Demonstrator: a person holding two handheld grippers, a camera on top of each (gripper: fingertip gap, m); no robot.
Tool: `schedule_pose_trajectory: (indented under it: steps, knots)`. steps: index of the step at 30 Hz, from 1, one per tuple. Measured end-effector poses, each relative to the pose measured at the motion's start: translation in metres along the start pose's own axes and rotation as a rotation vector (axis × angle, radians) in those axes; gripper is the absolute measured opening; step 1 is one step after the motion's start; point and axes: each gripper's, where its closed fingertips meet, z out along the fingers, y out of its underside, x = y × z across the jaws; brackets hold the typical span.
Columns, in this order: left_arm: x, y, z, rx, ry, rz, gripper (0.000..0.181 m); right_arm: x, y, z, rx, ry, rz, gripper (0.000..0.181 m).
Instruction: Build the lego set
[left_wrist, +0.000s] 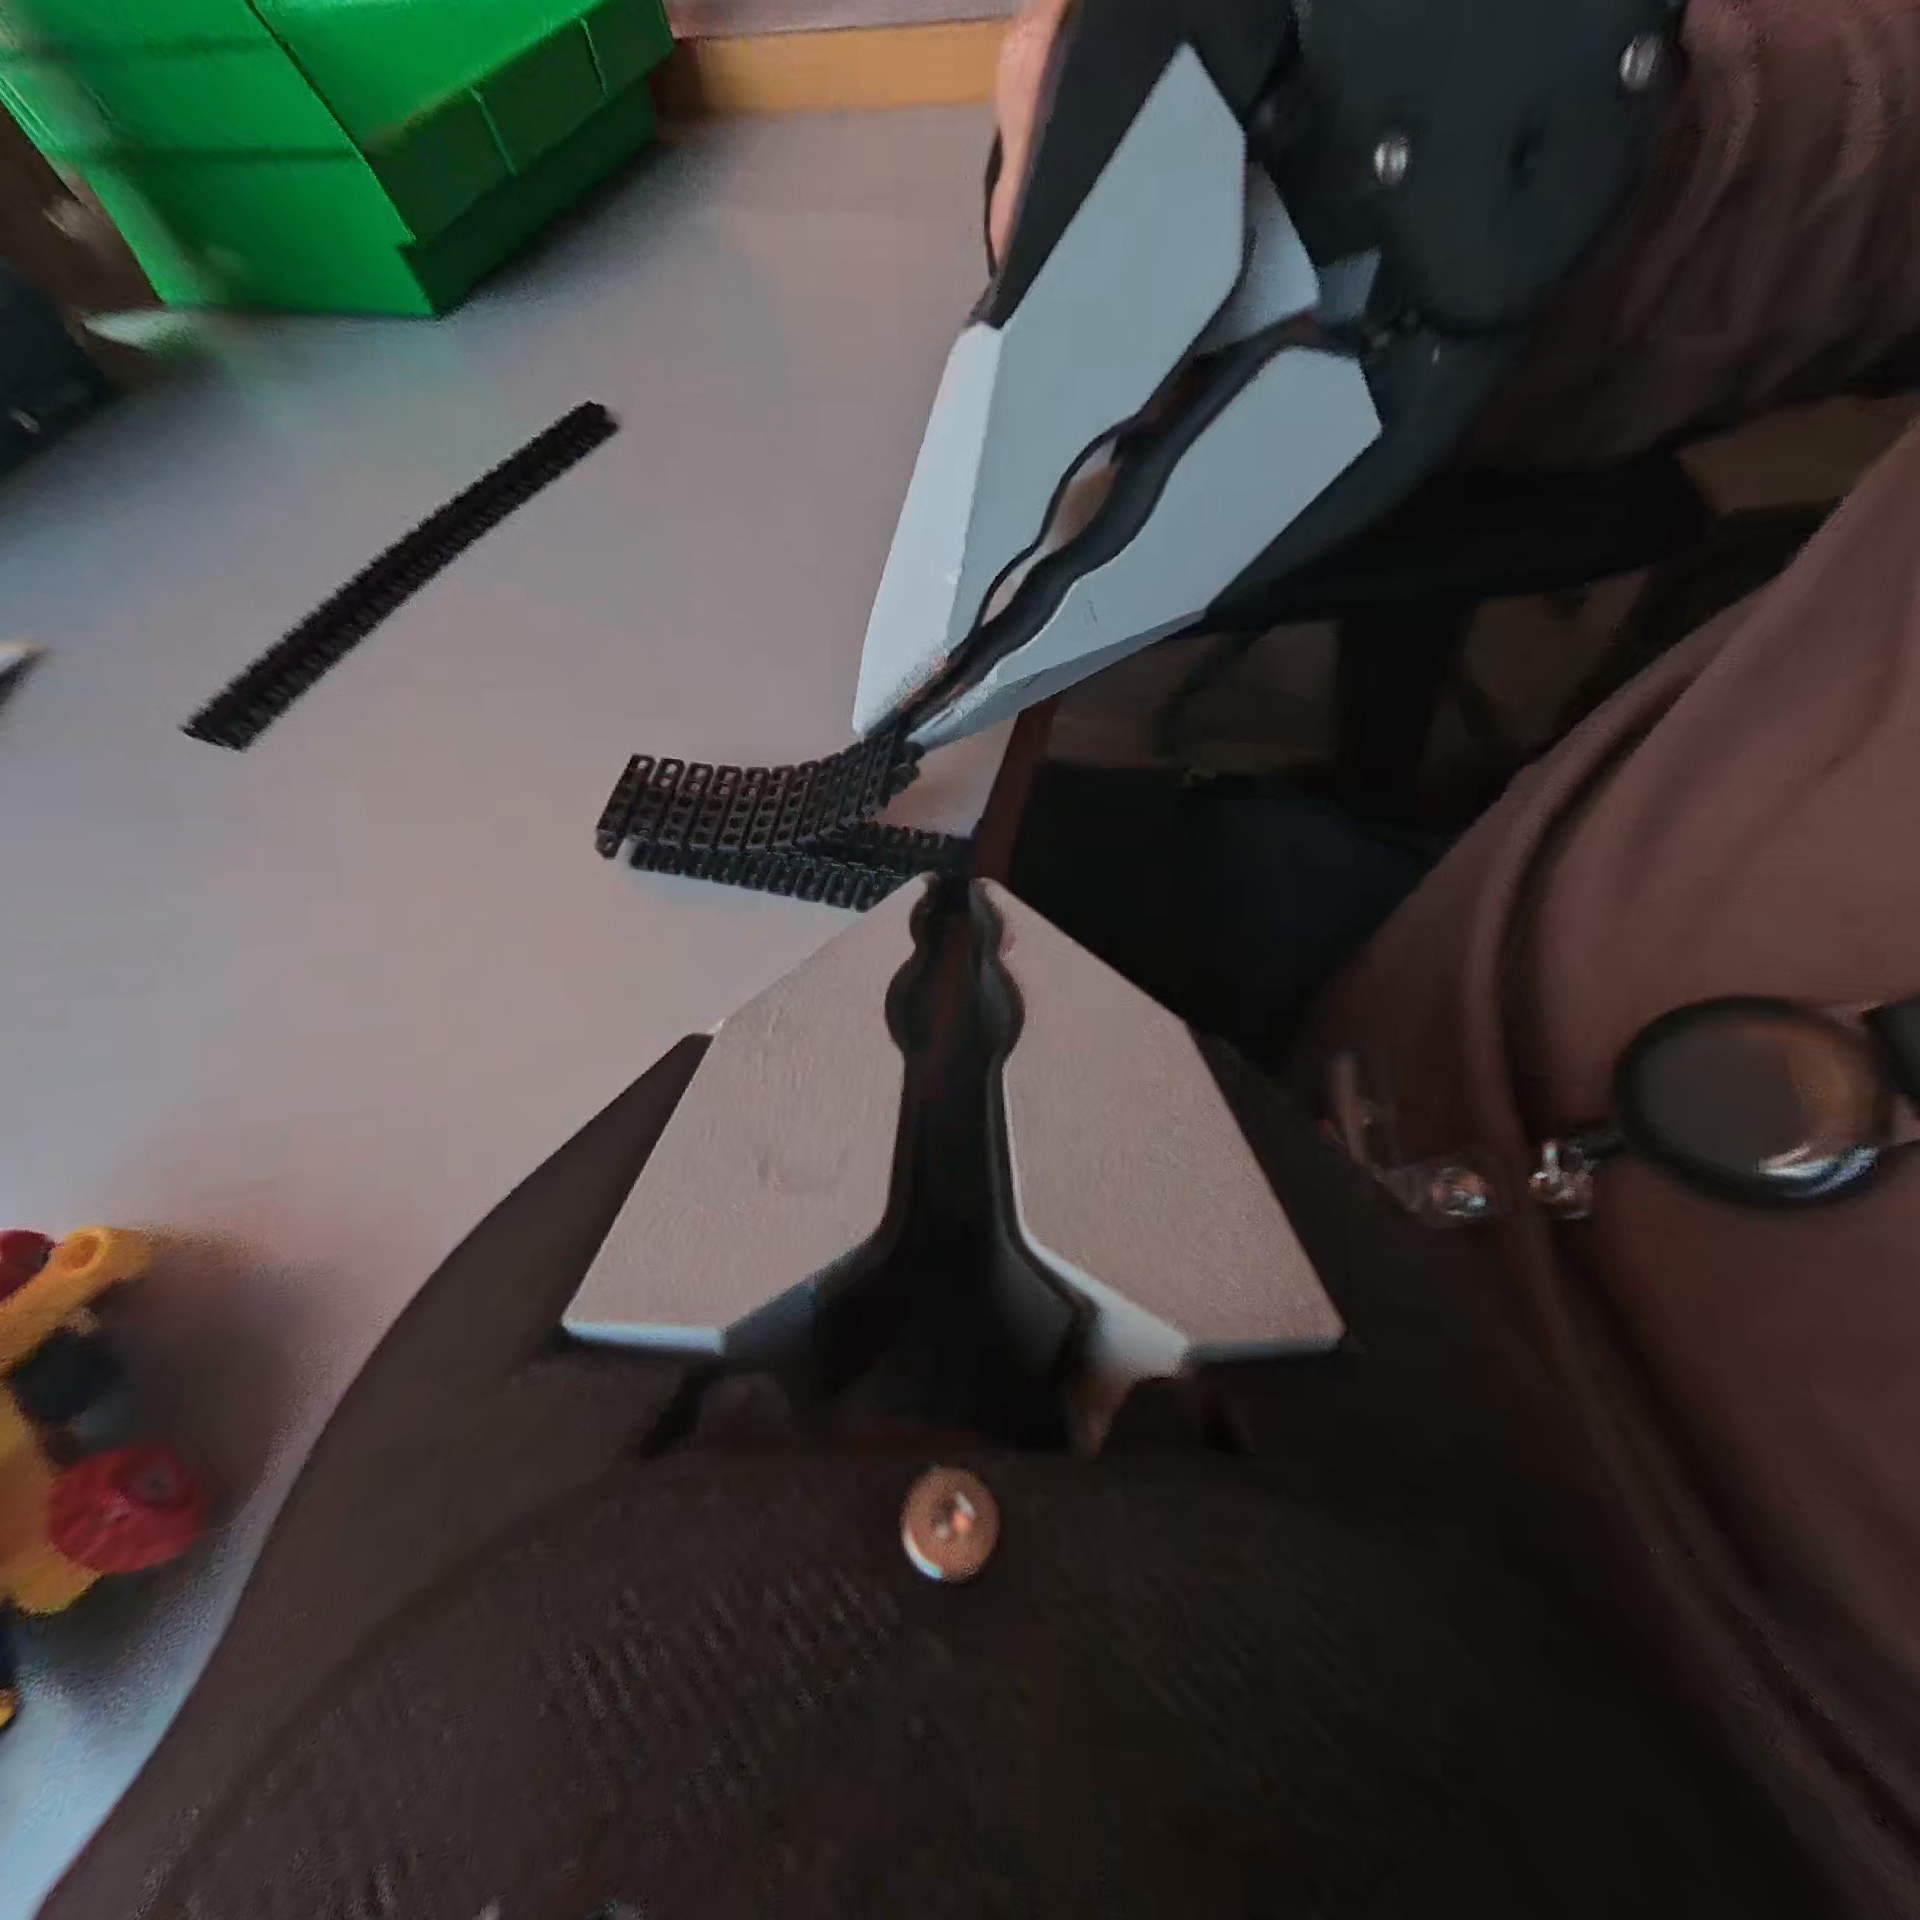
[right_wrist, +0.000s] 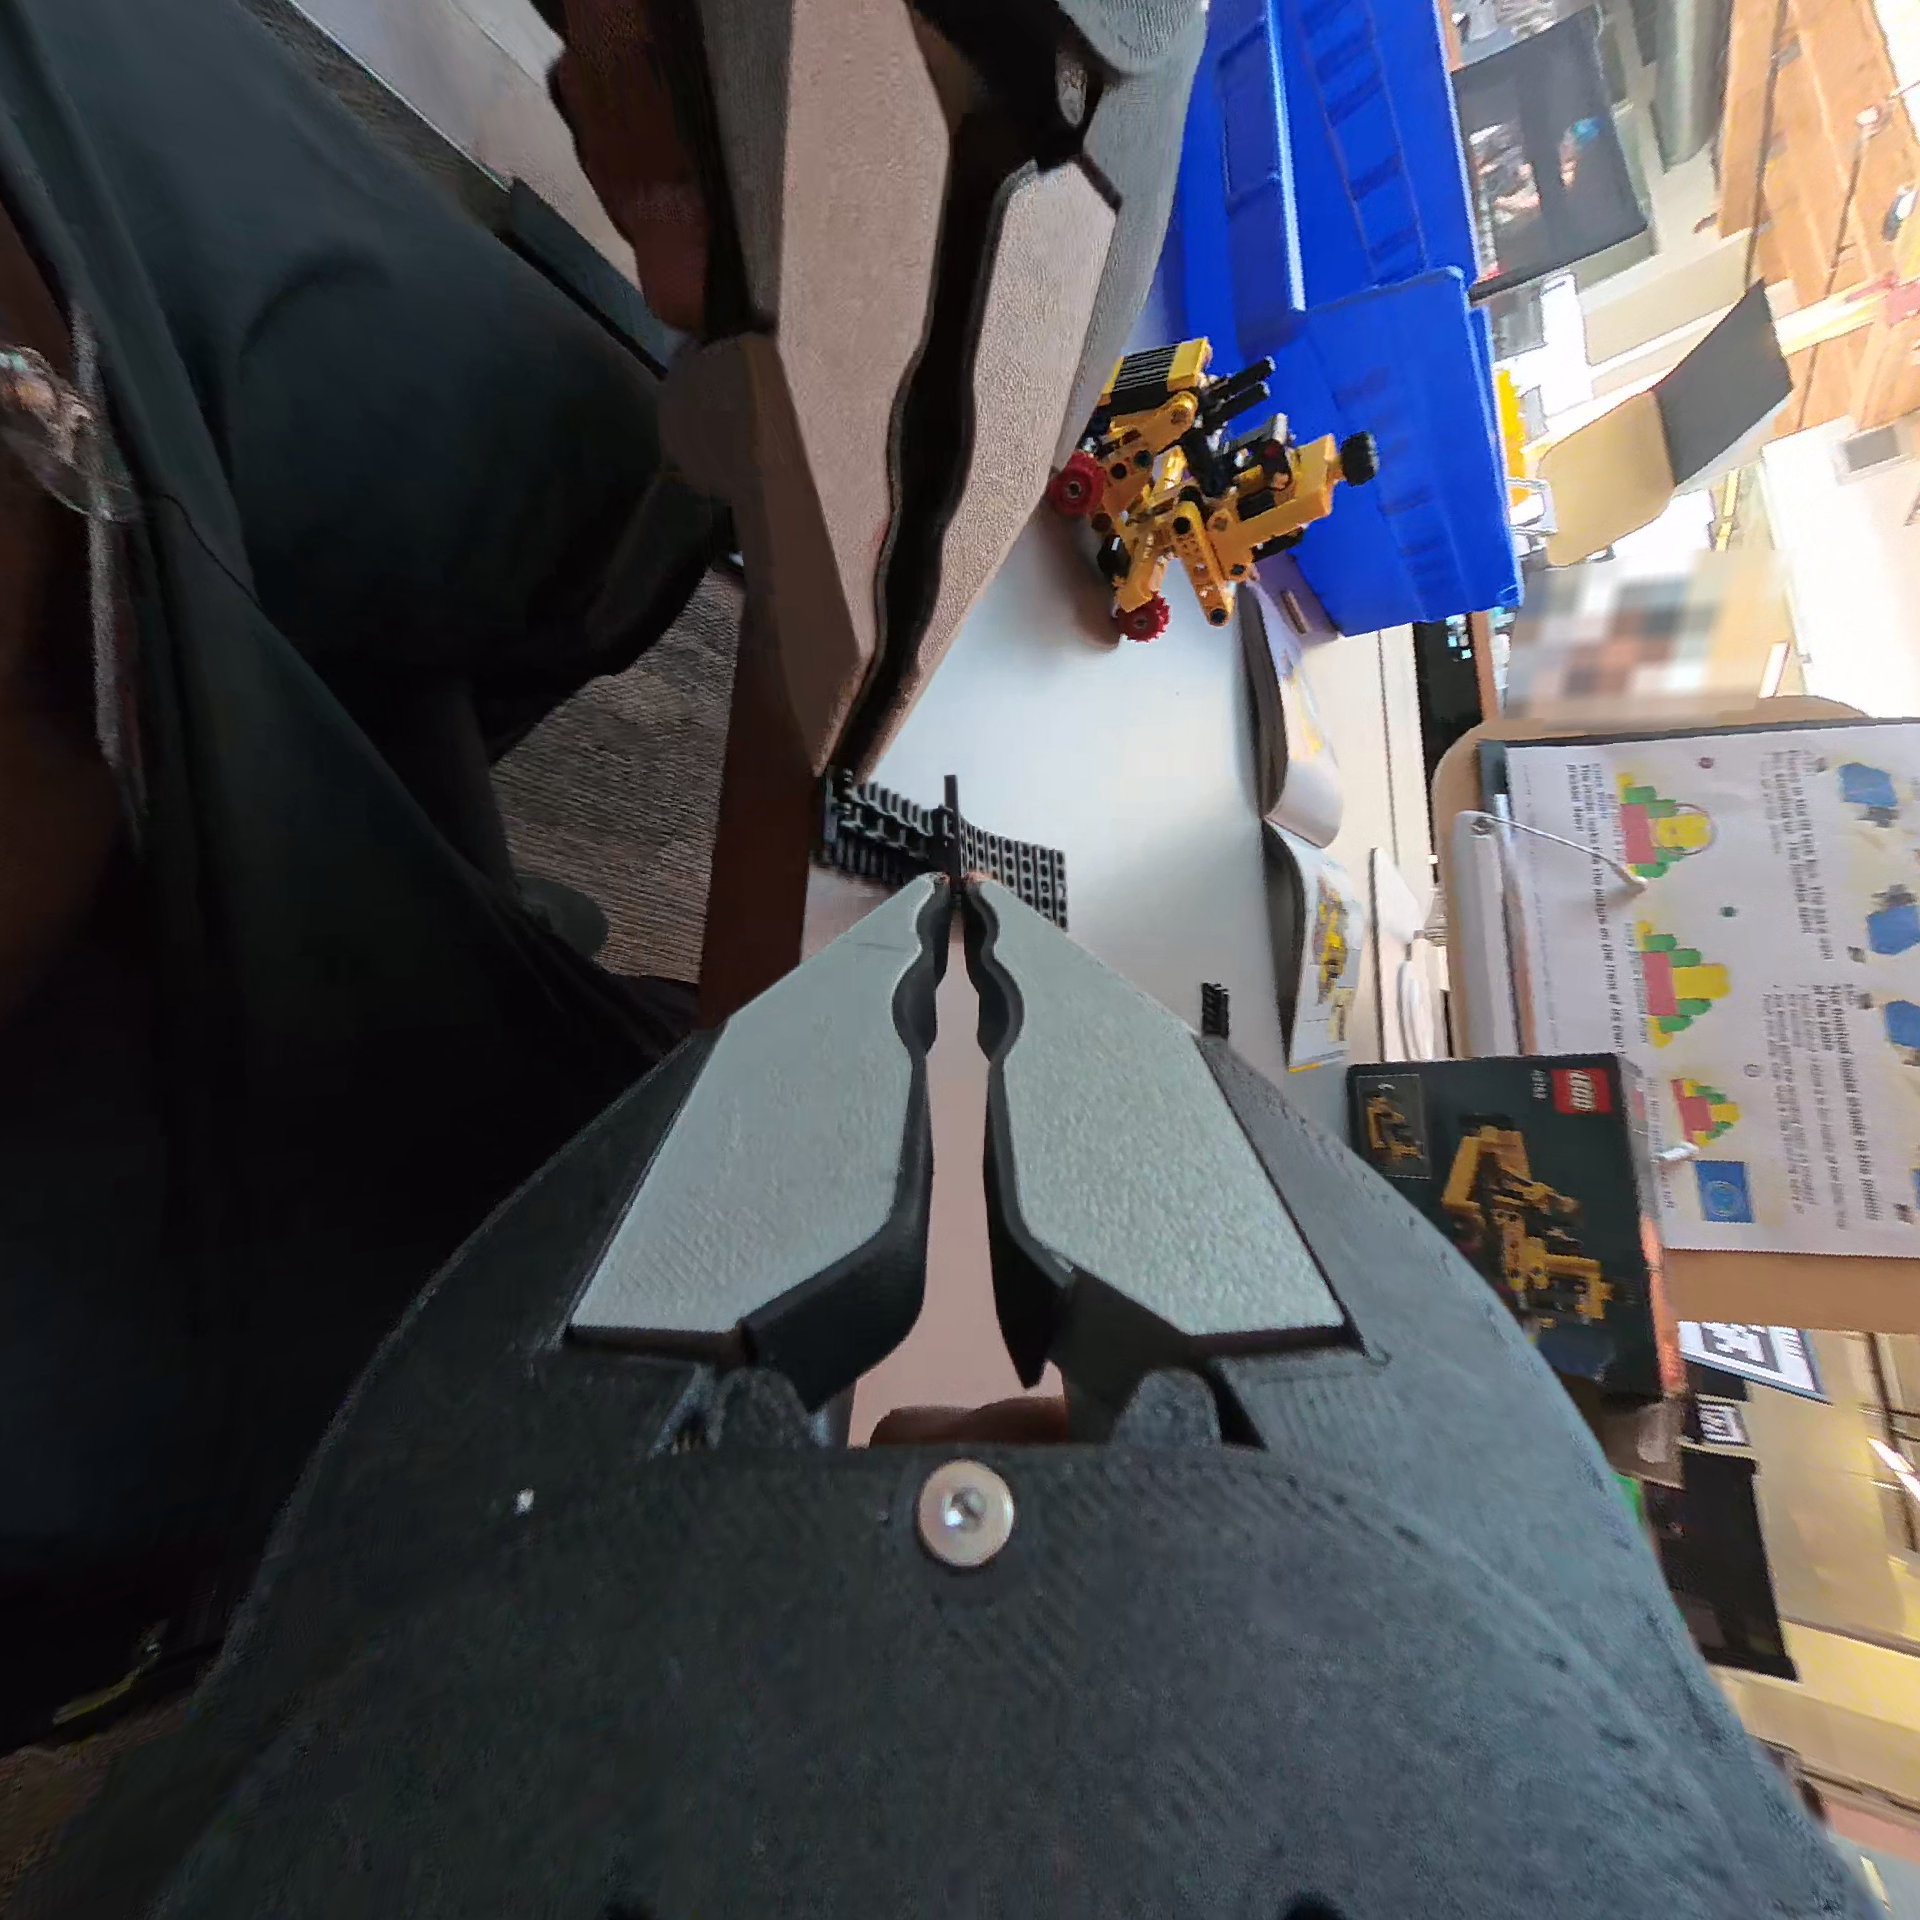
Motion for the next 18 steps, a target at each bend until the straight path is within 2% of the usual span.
schedule_pose_trajectory:
  steps: [9, 14, 18]
  knots:
    - [-0.009, -0.019, -0.014, 0.079, 0.177, -0.358, 0.000, 0.022, 0.000, 0.006, -0.041, 0.183, -0.118, 0.000]
    - [-0.023, -0.021, -0.019, 0.135, 0.240, -0.645, 0.000, 0.022, -0.005, 0.010, -0.030, 0.232, -0.171, 0.000]
    - [-0.023, -0.015, -0.019, 0.102, 0.242, -0.685, 0.000, 0.021, -0.002, 0.013, -0.040, 0.249, -0.183, 0.000]
